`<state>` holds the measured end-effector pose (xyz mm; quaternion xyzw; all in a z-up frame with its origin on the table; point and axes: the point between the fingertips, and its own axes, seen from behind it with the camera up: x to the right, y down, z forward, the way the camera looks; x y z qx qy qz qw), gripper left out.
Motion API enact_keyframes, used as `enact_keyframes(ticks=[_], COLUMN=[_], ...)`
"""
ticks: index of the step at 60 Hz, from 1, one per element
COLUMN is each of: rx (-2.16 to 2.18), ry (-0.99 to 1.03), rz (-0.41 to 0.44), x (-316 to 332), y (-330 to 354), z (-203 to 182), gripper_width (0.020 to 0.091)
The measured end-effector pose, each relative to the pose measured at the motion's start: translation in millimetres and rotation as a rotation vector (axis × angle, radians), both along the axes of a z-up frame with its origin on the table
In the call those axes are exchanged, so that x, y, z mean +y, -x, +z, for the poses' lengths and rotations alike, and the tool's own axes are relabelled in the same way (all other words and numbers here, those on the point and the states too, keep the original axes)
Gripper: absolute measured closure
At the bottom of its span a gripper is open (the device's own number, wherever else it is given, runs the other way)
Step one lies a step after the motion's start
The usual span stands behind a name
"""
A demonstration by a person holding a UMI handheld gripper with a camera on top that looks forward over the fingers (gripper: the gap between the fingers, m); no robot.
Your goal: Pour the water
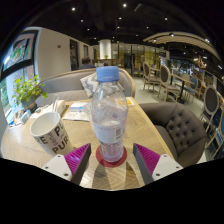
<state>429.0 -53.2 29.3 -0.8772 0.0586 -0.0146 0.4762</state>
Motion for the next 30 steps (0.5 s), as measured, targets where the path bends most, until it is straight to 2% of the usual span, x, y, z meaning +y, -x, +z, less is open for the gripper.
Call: enact_keyframes(ticks=[3,14,30], rx=[-0.009,-0.046,-0.065], ry=[0.017,0.091,0.133], rz=[-0.016,-0.07,-0.124], x=[-15.0,-73.5,-161.4], y=[-1.4,2.3,51.7], z=[5.8,37.6,117.3], gripper_width=[0.0257,0.0249,0.0248])
